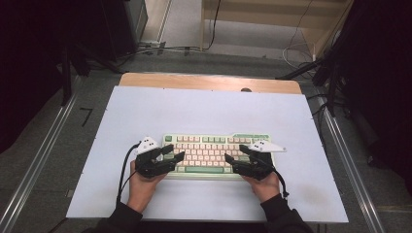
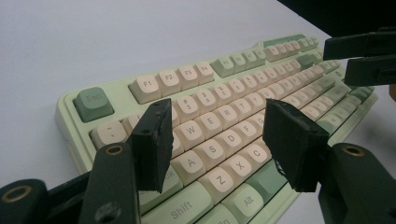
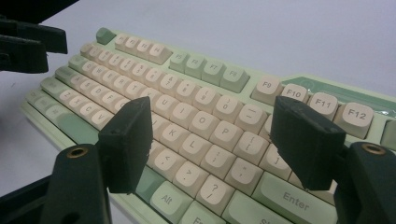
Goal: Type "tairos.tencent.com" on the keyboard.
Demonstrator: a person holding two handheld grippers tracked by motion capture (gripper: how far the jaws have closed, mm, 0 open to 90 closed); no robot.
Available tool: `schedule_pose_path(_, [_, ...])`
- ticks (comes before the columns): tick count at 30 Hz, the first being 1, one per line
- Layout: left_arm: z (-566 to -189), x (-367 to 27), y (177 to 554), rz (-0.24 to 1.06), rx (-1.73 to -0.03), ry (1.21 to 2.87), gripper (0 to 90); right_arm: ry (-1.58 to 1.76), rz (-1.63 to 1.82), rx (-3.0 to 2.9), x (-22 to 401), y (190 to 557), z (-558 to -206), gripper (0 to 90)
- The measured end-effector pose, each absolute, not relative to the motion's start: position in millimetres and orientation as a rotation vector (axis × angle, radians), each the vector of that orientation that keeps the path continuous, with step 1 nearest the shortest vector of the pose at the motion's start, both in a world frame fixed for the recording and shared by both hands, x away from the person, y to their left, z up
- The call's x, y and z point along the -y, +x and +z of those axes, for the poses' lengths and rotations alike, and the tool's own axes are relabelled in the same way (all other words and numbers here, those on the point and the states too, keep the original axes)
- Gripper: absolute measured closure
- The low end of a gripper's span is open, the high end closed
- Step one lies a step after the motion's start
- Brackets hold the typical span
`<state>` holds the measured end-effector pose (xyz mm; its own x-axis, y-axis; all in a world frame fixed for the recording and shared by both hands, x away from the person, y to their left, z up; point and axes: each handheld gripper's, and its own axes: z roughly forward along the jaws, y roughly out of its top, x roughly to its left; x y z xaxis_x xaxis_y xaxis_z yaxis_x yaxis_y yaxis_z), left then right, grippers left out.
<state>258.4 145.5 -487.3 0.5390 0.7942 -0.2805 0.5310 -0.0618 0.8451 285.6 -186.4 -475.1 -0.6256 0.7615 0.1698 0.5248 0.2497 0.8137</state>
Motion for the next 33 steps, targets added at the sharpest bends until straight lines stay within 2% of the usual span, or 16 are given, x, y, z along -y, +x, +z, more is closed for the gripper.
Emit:
schedule_pose_path(7, [-489, -144, 260, 0.308, -1.116, 1.740, 34.0, 1.200, 1.314, -2.264, 186, 286, -475, 28.0])
schedule_pose_path(14, [-489, -142, 260, 0.309, -1.105, 1.750, 31.9, 1.192, 1.301, -2.272, 185, 286, -476, 28.0])
schedule_pose_path(17, [-489, -142, 258, 0.291, -1.078, 1.744, 45.2, 1.190, 1.304, -2.271, 185, 286, -475, 28.4])
schedule_pose_path(20, [-487, -140, 257, 0.253, -1.027, 1.740, 71.1, 1.189, 1.304, -2.269, 185, 286, -475, 28.6])
schedule_pose_path(23, [-487, -133, 257, 0.231, -1.007, 1.764, 88.4, 1.188, 1.296, -2.275, 184, 286, -476, 28.7])
schedule_pose_path(33, [-495, -111, 261, 0.244, -1.005, 1.887, 90.0, 1.182, 1.298, -2.274, 183, 286, -476, 29.2])
